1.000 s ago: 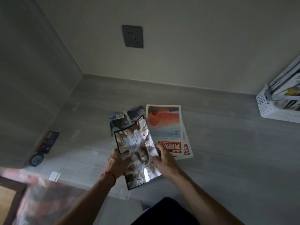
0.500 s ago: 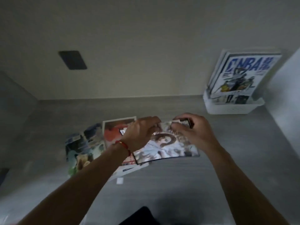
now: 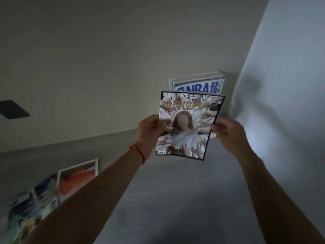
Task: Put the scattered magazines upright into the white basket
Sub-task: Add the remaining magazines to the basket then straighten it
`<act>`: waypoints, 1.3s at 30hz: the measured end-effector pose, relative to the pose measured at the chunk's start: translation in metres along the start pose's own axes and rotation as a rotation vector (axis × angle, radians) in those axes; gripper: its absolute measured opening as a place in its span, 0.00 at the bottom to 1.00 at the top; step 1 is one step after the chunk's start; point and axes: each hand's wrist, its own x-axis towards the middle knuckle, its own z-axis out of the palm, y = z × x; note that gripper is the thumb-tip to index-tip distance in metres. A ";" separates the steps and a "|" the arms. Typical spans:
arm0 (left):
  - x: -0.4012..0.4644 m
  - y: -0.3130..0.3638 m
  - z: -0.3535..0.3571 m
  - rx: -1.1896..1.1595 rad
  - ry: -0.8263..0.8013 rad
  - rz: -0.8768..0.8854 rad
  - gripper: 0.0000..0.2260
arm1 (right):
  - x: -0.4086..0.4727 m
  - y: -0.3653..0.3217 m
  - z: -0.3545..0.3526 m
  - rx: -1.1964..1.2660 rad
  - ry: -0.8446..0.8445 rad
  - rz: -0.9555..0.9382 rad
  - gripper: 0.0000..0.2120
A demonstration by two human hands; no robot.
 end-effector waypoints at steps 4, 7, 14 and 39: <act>0.045 0.011 0.032 0.179 0.087 0.012 0.06 | 0.054 0.008 -0.031 -0.042 0.105 -0.101 0.01; 0.077 0.006 0.054 0.175 0.170 -0.176 0.06 | 0.086 0.018 -0.034 -0.085 0.145 -0.128 0.03; 0.109 -0.032 0.076 0.089 0.273 -0.434 0.05 | 0.118 0.059 -0.007 -0.072 0.068 -0.076 0.05; 0.050 -0.083 0.016 0.062 0.153 -0.363 0.21 | 0.053 0.046 0.071 0.128 -0.123 0.128 0.18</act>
